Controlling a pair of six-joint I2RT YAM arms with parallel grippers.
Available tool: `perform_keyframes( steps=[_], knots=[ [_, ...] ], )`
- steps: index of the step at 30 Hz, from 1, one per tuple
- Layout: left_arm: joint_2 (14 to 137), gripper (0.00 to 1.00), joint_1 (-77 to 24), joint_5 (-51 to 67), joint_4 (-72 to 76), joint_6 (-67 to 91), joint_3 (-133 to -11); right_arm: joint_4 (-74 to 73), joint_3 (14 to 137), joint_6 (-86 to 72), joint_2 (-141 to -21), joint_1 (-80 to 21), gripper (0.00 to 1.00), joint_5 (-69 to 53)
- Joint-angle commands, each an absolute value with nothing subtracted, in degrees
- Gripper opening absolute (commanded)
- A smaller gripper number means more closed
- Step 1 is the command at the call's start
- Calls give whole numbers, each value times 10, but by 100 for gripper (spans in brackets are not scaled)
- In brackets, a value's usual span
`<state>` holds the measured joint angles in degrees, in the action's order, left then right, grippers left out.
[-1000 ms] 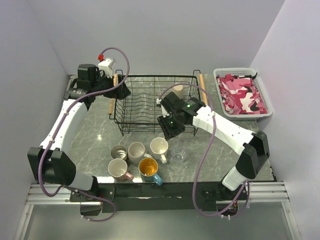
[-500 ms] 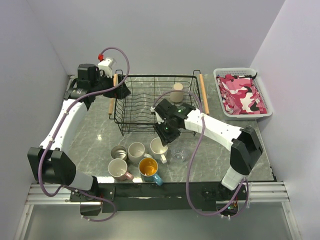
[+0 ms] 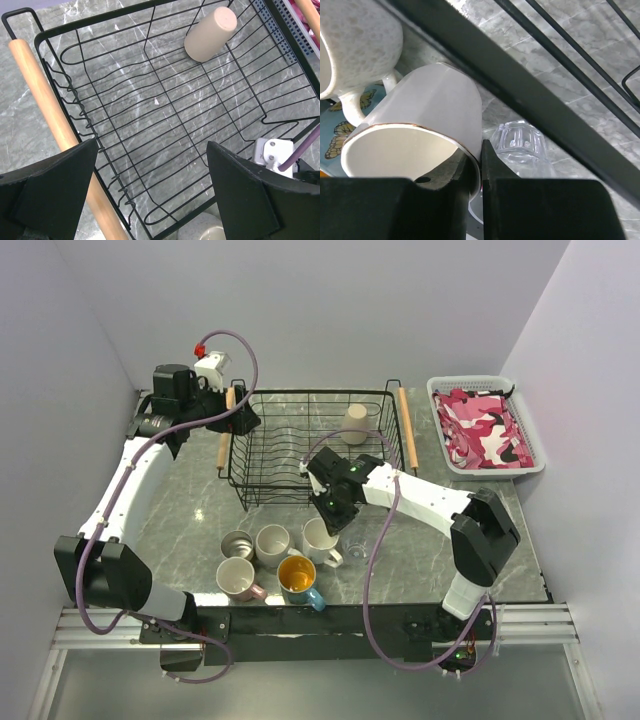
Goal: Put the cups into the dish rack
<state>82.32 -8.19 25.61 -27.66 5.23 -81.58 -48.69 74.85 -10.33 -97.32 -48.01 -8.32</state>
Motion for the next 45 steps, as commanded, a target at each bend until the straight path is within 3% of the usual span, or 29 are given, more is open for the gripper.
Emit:
perform_keyframes(
  steps=[1,18,24,28,31,36,45],
  knots=[
    [822,96,-82,259,-264,50,-845,-501,777,-98,-957,-483,0,-69],
    [851,97,-90,268,-259,46,-859,-594,870,-106,-878,-481,0,-40],
    [855,96,-90,263,-260,60,-912,-623,985,-109,-878,-453,0,-46],
    [862,96,-84,261,-255,104,-975,-605,1121,-141,-889,-381,0,-136],
    [881,96,-66,310,-265,163,-1037,-487,1096,-213,-848,-289,0,-263],
    [898,96,-44,466,-272,243,-1097,-38,893,-476,-795,-187,0,-442],
    [893,96,-43,625,-146,420,-1005,365,882,-770,-939,-176,0,-489]
  ],
)
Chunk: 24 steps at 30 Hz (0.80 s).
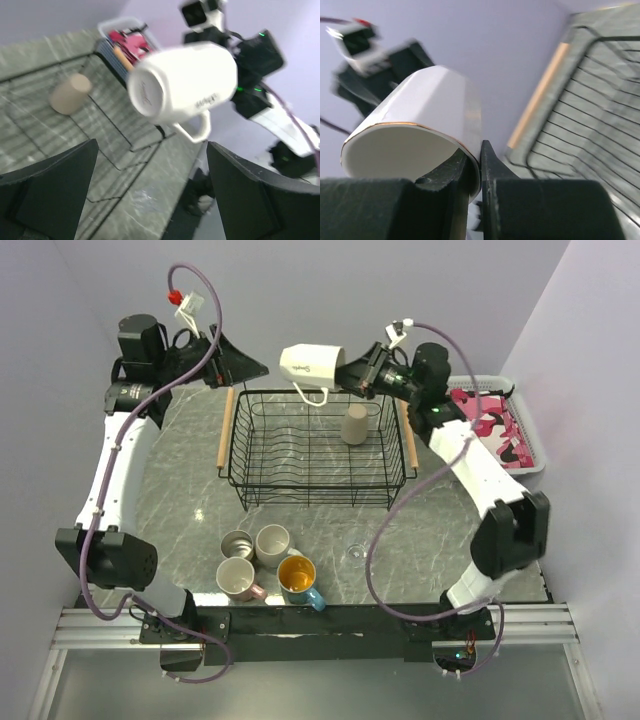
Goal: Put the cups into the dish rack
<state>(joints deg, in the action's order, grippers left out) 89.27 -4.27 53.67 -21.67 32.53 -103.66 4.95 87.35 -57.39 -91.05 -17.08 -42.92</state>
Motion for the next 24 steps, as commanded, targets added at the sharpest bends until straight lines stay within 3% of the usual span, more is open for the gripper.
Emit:
perform_keyframes(
  steps=[1,10,24],
  knots=[
    [892,96,-44,634,-135,430,-997,380,885,-783,-957,-176,0,-488],
    [897,96,-85,623,-95,476,-975,399,908,-803,-1004,-199,0,-480],
    [965,99,-163,512,-60,522,-1056,389,918,-802,-1031,-211,0,-474]
  ],
)
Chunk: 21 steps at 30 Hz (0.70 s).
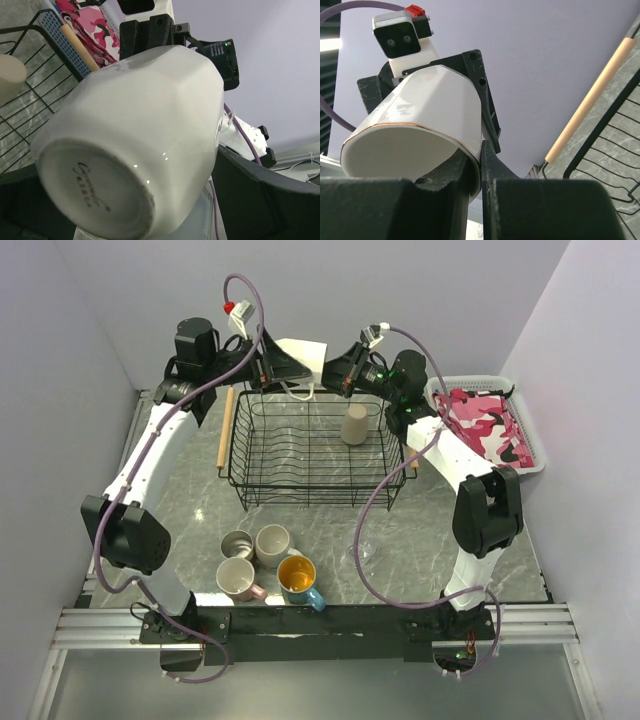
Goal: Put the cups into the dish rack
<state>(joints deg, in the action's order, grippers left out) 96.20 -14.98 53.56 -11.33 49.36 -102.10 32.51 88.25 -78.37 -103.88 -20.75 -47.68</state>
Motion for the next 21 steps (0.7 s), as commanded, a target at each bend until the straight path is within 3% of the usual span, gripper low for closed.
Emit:
perform_keyframes(
  steps=[1,6,9,15,21],
  knots=[
    [966,98,-165,512,-53,533,-1056,390,916,-802,-1033,-211,0,-472],
    [977,82,-181,520,-24,557,-1070,402,910,-807,-1046,-212,0,-467],
    [980,84,-185,526,-20,558,-1075,410,925,-815,-1063,-211,0,-463],
    [968,99,-185,525,-25,547,-1065,403,980,-818,-1099,-210,0,-452],
    [952,96,-185,519,-33,536,-1053,408,1013,-829,-1121,-209,0,-446]
  ],
)
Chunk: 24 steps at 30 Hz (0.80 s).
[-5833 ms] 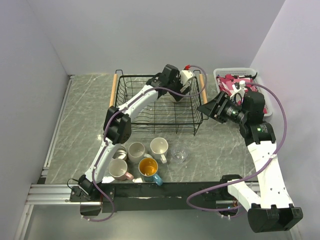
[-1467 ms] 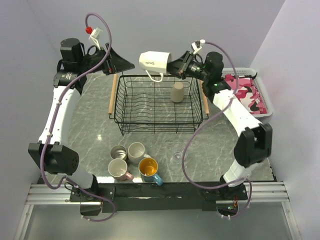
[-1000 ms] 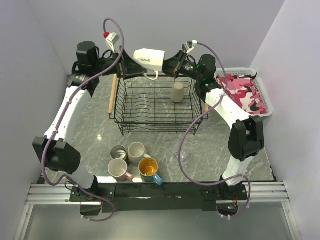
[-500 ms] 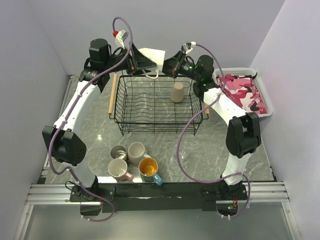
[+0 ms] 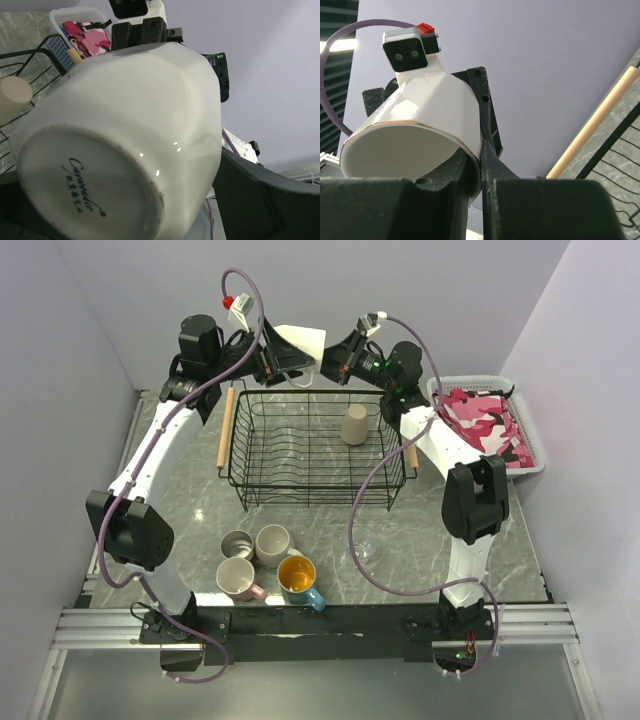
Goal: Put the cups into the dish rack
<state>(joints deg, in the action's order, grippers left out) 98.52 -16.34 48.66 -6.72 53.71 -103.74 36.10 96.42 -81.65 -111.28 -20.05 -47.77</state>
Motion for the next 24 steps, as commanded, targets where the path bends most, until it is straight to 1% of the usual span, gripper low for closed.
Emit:
perform_keyframes(
  steps=[1,6,7,10,12,13,15,16,19,21,24],
  knots=[
    [952,96,-185,519,-33,538,-1052,408,1019,-830,-1124,-209,0,-446],
    [947,99,-189,521,-26,538,-1049,411,1025,-834,-1130,-205,0,-438],
    [946,95,-190,520,-25,539,-1047,416,1029,-837,-1133,-203,0,-433],
    [945,91,-189,522,-21,542,-1041,413,1039,-837,-1138,-202,0,-431],
    [946,87,-190,522,-17,547,-1042,414,1034,-836,-1135,-204,0,-427],
    [945,80,-190,523,-12,548,-1041,417,1024,-835,-1135,-205,0,-425],
    [945,70,-192,523,-12,546,-1042,420,1017,-834,-1130,-206,0,-421],
    [945,55,-192,522,-10,547,-1042,420,1015,-833,-1130,-207,0,-422],
    [946,35,-192,525,-5,552,-1044,406,1008,-820,-1129,-212,0,-422],
    [947,30,-193,524,-4,553,-1048,402,999,-813,-1128,-216,0,-422],
    [946,33,-193,521,-4,555,-1051,400,991,-809,-1129,-221,0,-429]
  ],
)
